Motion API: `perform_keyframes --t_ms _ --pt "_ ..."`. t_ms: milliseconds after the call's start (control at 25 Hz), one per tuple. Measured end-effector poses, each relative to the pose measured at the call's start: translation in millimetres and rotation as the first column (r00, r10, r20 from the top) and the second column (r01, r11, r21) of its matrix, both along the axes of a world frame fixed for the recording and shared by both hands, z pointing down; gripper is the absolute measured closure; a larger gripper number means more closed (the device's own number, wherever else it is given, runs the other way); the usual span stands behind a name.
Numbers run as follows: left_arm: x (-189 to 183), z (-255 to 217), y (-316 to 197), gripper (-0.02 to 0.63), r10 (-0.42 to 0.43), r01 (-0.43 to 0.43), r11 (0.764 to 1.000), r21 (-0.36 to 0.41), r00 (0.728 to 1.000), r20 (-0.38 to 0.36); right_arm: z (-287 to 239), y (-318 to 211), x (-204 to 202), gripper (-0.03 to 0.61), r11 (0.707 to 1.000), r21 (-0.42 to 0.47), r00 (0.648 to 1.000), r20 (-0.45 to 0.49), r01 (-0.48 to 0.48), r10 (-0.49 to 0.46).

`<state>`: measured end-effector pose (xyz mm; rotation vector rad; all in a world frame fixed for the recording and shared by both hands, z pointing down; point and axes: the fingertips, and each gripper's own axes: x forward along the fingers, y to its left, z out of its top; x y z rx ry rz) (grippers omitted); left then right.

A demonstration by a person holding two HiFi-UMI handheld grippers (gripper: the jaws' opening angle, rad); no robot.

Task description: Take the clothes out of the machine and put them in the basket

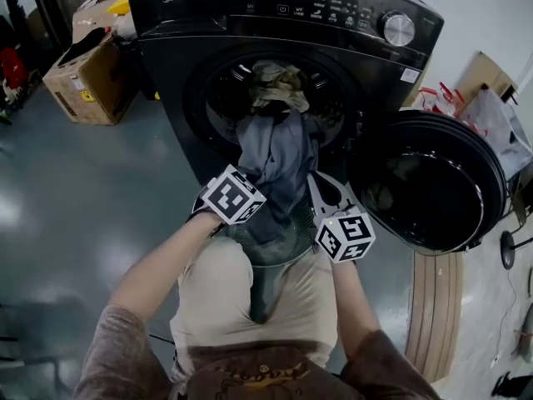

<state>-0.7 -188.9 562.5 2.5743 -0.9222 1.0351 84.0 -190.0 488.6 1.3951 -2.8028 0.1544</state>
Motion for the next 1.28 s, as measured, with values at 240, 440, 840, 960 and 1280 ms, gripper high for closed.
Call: perform_keyframes --t_ms 240,440,840,960,1280 --pt "-13.4 -4.2 21.4 0.575 0.017 -0.017 1.0 -0.008 1.0 0.021 1.7 -6.7 -20.3 0.581 0.999 0.001 0.999 0.0 0.036 -0.036" --pt "-22.7 -6.0 9.7 0.486 -0.026 0.026 0.999 0.041 1.0 0.011 -1.6 -8.2 -27.2 0.581 0.999 0.007 0.999 -0.002 0.042 -0.042" --pt "-29.5 25.7 -73.9 0.365 -0.192 0.195 0.977 0.086 0.981 -0.041 0.4 -2.4 -28.9 0.581 0.999 -0.003 0.999 -0.008 0.032 -0.032" --pt "-31.0 34.5 -105.6 0.354 -0.231 0.231 0.964 0.134 0.973 -0.022 2.9 -1.0 -28.7 0.581 1.0 -0.009 1.0 -0.006 0.024 -0.024" --pt "-47.8 48.2 -169.6 0.32 -0.337 0.324 0.929 0.178 0.941 0.043 6.3 -0.4 -17.6 0.581 1.0 -0.021 1.0 -0.013 -0.013 0.013"
